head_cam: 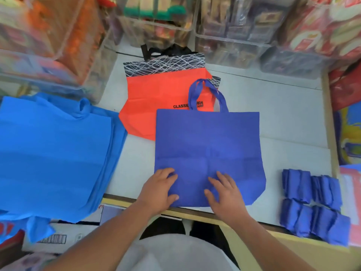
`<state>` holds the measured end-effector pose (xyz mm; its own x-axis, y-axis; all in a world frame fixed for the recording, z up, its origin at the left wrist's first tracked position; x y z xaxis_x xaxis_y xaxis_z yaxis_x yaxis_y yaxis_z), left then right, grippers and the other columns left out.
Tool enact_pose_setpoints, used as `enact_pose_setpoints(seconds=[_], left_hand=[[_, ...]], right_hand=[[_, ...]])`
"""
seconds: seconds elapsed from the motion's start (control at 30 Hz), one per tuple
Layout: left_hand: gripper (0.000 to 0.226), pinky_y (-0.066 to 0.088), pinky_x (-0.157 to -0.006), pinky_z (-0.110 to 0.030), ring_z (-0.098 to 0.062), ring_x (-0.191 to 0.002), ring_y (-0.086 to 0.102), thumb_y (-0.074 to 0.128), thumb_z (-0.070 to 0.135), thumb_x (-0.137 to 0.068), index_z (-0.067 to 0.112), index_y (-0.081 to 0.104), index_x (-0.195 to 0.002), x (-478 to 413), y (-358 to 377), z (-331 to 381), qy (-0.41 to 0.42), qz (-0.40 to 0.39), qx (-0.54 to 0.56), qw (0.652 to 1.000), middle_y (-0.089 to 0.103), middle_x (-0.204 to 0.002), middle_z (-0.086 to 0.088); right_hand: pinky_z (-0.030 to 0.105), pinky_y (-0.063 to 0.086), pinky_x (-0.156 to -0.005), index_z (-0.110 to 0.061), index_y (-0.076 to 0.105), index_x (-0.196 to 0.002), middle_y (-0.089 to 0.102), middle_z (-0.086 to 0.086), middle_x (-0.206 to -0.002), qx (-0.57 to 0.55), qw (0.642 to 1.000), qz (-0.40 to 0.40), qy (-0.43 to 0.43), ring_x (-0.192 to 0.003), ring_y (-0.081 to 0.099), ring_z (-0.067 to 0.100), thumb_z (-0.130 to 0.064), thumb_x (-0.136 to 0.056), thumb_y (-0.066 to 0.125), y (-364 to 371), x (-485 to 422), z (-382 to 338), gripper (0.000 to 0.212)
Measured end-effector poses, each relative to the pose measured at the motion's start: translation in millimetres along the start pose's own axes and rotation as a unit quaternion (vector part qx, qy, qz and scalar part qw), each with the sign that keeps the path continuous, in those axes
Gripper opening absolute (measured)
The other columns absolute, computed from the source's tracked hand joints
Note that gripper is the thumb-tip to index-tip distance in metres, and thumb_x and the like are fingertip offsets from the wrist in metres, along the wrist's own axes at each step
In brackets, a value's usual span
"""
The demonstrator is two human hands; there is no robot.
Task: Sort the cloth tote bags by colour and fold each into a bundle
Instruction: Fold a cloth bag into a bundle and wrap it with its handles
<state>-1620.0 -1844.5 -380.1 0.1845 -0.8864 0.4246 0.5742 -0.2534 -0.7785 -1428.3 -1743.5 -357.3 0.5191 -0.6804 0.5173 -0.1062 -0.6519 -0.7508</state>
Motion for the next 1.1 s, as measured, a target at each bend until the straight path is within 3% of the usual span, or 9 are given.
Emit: enact_pose_setpoints(seconds=[0.13,0.23,0.43,0.67,0.73,0.8,0.87,0.97,1.1], left_hand=[[0.077,0.036,-0.116,-0.033,-0.016,-0.144,0.027,0.074,0.055,-0.078,0.034,0.048,-0.148,-3,0,-16,0.030,0.014,-0.028,0.999,0.029,-0.160,0.012],[0.072,0.047,-0.104,-0.034,-0.015,-0.134,0.040,0.081,0.053,-0.071,0.033,0.061,-0.137,-5,-4,-20,0.040,0.046,-0.013,0.998,0.044,-0.151,0.014],[0.027,0.057,-0.079,-0.031,-0.013,-0.112,0.056,0.076,0.030,-0.087,0.027,0.072,-0.114,-10,-23,-18,0.052,0.120,-0.019,0.991,0.061,-0.130,0.017],[0.021,0.051,-0.093,-0.034,-0.010,-0.121,0.054,0.055,0.035,-0.100,0.024,0.071,-0.109,-23,-50,-18,0.024,0.072,0.062,0.995,0.064,-0.125,0.016],[0.022,0.053,-0.088,-0.036,-0.011,-0.103,0.061,0.055,0.041,-0.097,0.024,0.070,-0.099,-20,-65,-20,0.016,0.062,0.124,0.990,0.068,-0.110,0.015],[0.017,0.054,-0.082,-0.038,-0.013,-0.088,0.063,0.061,0.039,-0.095,0.024,0.069,-0.091,-19,-81,-24,-0.004,0.054,0.189,0.980,0.069,-0.092,0.011],[0.013,0.055,-0.080,-0.038,-0.013,-0.085,0.065,0.070,0.034,-0.092,0.023,0.070,-0.085,-20,-92,-28,-0.035,0.049,0.231,0.971,0.070,-0.086,0.009],[0.010,0.054,-0.081,-0.033,-0.006,-0.083,0.066,0.071,0.032,-0.093,0.024,0.072,-0.086,-23,-118,-26,-0.064,0.118,0.267,0.954,0.071,-0.084,0.012],[0.034,0.041,-0.068,-0.030,-0.002,-0.072,0.051,0.049,0.046,-0.103,0.020,0.063,-0.085,-11,-148,-25,-0.137,0.249,0.320,0.904,0.057,-0.075,0.008]], right_hand=[[0.046,0.008,-0.126,-0.043,0.021,-0.158,-0.004,-0.017,-0.168,0.119,0.989,-0.079,0.035,-0.157,-0.004,0.023,-0.063,-0.101,0.029,7,-6,48,0.061],[0.047,-0.001,-0.126,-0.050,0.008,-0.158,-0.019,-0.027,-0.162,0.116,0.987,-0.104,0.044,-0.155,-0.016,0.016,-0.066,-0.100,0.030,10,-5,56,0.064],[0.047,-0.002,-0.126,-0.050,0.013,-0.157,-0.009,-0.024,-0.166,0.135,0.984,-0.104,0.043,-0.156,-0.006,0.015,-0.080,-0.089,0.036,1,-10,48,0.078],[0.044,0.000,-0.126,-0.042,0.015,-0.159,0.025,-0.020,-0.162,0.175,0.980,-0.073,-0.057,-0.150,0.022,0.008,-0.094,-0.061,0.046,-33,5,50,0.115],[0.044,0.009,-0.125,-0.036,0.024,-0.159,0.037,-0.015,-0.156,0.186,0.978,-0.030,-0.092,-0.147,0.031,0.012,-0.088,-0.059,0.059,-47,17,53,0.118],[0.043,0.018,-0.122,-0.030,0.037,-0.154,0.052,-0.010,-0.144,0.178,0.974,0.024,-0.141,-0.137,0.046,0.017,-0.068,-0.065,0.076,-59,29,52,0.104],[0.034,0.033,-0.115,-0.029,0.057,-0.136,0.067,-0.011,-0.123,0.093,0.984,0.072,-0.135,-0.112,0.063,0.011,-0.034,-0.077,0.084,-77,38,51,0.064],[0.015,0.045,-0.064,-0.029,0.070,-0.090,0.063,-0.018,-0.072,-0.102,0.992,0.073,0.000,-0.061,0.053,0.009,-0.028,-0.091,0.074,-111,39,53,0.004],[0.015,0.034,-0.047,-0.022,0.067,-0.078,0.053,-0.010,-0.057,-0.226,0.970,0.066,0.069,-0.052,0.044,0.010,-0.039,-0.086,0.077,-131,11,55,0.022]])
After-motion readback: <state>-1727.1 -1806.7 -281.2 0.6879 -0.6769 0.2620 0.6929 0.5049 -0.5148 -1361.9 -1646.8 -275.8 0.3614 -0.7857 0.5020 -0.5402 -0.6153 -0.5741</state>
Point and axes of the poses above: each hand's wrist, its own x-axis away from the middle knuckle, its own y-axis out of the palm, z = x × y, the point moved 10 cm from there along -x, towards the middle knuckle
